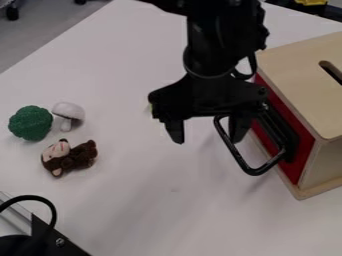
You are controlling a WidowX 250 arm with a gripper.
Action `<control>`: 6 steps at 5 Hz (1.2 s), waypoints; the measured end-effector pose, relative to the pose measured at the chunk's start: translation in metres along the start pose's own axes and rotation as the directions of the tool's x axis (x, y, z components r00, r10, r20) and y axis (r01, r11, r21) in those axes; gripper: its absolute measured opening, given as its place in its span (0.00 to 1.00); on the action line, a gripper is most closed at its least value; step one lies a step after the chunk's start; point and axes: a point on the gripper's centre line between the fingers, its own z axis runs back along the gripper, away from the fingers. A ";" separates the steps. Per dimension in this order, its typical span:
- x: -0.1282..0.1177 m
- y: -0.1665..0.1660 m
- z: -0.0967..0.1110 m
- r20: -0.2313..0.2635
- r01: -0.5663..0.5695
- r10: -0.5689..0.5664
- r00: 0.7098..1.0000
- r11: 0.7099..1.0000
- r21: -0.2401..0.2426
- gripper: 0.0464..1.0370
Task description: Open the drawer
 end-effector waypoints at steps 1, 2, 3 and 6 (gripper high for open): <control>0.002 -0.004 -0.013 -0.057 -0.073 0.071 0.996 0.997 -0.027 0.96; 0.007 -0.010 -0.023 -0.073 -0.097 0.095 0.993 0.995 -0.028 0.96; 0.013 -0.015 -0.033 -0.082 -0.119 0.117 0.990 0.993 -0.015 0.96; 0.018 -0.023 -0.068 -0.129 -0.142 0.145 0.981 0.989 0.037 0.93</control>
